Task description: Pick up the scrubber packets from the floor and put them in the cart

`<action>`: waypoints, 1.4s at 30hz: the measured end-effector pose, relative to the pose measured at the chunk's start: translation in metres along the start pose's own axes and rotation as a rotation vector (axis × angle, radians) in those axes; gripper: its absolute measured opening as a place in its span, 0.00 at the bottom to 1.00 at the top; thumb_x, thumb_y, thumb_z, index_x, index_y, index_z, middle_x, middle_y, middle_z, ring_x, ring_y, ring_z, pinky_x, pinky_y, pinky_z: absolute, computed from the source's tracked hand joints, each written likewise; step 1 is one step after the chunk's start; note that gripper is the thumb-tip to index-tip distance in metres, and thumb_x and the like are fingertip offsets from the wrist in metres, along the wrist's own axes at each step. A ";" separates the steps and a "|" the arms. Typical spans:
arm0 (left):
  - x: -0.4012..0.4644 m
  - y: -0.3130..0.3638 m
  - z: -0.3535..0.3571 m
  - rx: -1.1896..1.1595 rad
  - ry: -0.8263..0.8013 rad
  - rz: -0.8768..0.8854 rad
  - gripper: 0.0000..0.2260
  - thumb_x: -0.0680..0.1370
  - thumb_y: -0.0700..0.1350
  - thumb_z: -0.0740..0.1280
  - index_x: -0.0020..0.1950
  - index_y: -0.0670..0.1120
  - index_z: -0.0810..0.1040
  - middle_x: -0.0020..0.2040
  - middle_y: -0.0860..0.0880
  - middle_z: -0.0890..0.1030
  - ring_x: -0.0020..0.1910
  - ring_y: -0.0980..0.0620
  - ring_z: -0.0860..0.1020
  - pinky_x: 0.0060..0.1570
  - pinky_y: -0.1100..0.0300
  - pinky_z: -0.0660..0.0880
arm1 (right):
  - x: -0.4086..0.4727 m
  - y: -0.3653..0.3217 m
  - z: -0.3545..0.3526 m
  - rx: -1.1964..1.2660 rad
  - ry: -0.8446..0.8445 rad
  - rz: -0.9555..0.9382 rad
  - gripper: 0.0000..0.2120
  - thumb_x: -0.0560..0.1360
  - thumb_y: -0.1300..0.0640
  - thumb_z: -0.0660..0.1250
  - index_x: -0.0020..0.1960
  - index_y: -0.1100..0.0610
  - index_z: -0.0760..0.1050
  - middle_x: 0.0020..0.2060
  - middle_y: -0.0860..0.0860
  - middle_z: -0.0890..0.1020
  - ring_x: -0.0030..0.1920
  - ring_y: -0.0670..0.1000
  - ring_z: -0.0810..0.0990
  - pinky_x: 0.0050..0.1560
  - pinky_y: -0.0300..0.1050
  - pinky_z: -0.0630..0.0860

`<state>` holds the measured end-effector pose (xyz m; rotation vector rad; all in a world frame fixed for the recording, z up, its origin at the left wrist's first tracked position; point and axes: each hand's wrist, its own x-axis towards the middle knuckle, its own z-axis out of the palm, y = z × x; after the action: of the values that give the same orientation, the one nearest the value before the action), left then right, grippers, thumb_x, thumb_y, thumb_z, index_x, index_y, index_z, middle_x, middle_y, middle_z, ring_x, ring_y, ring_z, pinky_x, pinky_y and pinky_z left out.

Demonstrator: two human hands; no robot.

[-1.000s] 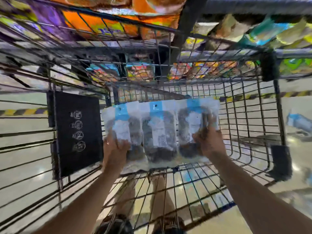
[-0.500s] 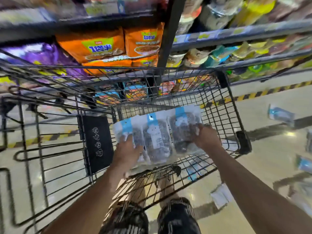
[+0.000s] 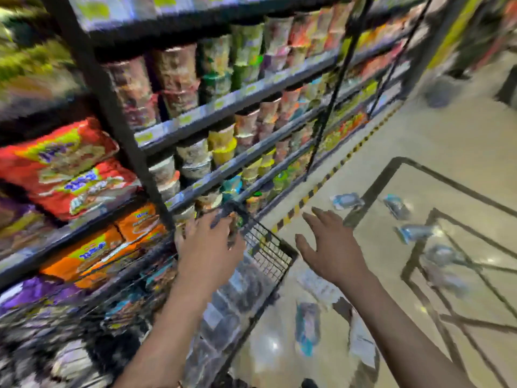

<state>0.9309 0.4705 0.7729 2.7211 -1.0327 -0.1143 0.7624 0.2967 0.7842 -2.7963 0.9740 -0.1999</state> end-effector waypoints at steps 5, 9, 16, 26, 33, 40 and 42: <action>-0.038 0.126 0.007 0.004 -0.033 0.248 0.35 0.71 0.66 0.47 0.69 0.53 0.78 0.73 0.43 0.74 0.73 0.35 0.68 0.70 0.35 0.61 | -0.114 0.110 -0.041 0.092 0.078 0.308 0.37 0.76 0.36 0.49 0.73 0.58 0.73 0.73 0.59 0.73 0.72 0.66 0.69 0.72 0.59 0.66; -0.085 0.244 0.053 -0.037 -0.116 0.525 0.29 0.72 0.62 0.55 0.63 0.49 0.83 0.65 0.41 0.80 0.67 0.36 0.75 0.65 0.36 0.70 | -0.241 0.211 -0.059 0.064 0.164 0.578 0.33 0.77 0.37 0.54 0.74 0.55 0.72 0.73 0.58 0.73 0.72 0.62 0.71 0.72 0.55 0.67; -0.166 0.415 0.117 -0.123 -0.218 0.871 0.28 0.73 0.59 0.56 0.59 0.43 0.85 0.59 0.39 0.84 0.58 0.36 0.82 0.54 0.41 0.79 | -0.449 0.337 -0.074 0.101 0.195 1.092 0.30 0.79 0.39 0.58 0.75 0.55 0.70 0.73 0.56 0.73 0.73 0.60 0.69 0.72 0.53 0.66; -0.189 0.615 0.172 0.030 -0.348 0.957 0.32 0.74 0.63 0.53 0.78 0.56 0.69 0.79 0.47 0.67 0.79 0.41 0.62 0.74 0.37 0.61 | -0.464 0.503 -0.096 0.092 0.149 1.109 0.34 0.75 0.38 0.54 0.73 0.58 0.73 0.72 0.59 0.74 0.71 0.64 0.71 0.71 0.58 0.69; -0.144 0.745 0.221 -0.014 -0.387 0.851 0.36 0.72 0.66 0.49 0.77 0.54 0.70 0.79 0.45 0.68 0.78 0.41 0.64 0.75 0.38 0.62 | -0.396 0.660 -0.131 0.106 0.040 0.986 0.35 0.74 0.38 0.53 0.74 0.56 0.71 0.72 0.58 0.73 0.71 0.64 0.70 0.69 0.59 0.70; -0.091 0.875 0.256 0.033 -0.420 0.826 0.33 0.76 0.64 0.53 0.77 0.51 0.69 0.77 0.44 0.70 0.76 0.39 0.66 0.72 0.37 0.65 | -0.348 0.796 -0.157 0.097 -0.009 0.944 0.30 0.77 0.40 0.57 0.75 0.53 0.68 0.75 0.53 0.70 0.73 0.58 0.67 0.69 0.54 0.68; -0.077 0.908 0.271 0.042 -0.441 0.831 0.30 0.77 0.63 0.55 0.76 0.51 0.71 0.76 0.44 0.72 0.74 0.39 0.69 0.71 0.39 0.67 | -0.338 0.834 -0.153 0.099 -0.040 0.937 0.31 0.77 0.40 0.56 0.75 0.53 0.68 0.75 0.53 0.70 0.73 0.58 0.67 0.70 0.55 0.69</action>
<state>0.2462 -0.1873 0.7266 2.1053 -2.1991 -0.5539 -0.0307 -0.1533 0.7377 -1.9608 2.0307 -0.0517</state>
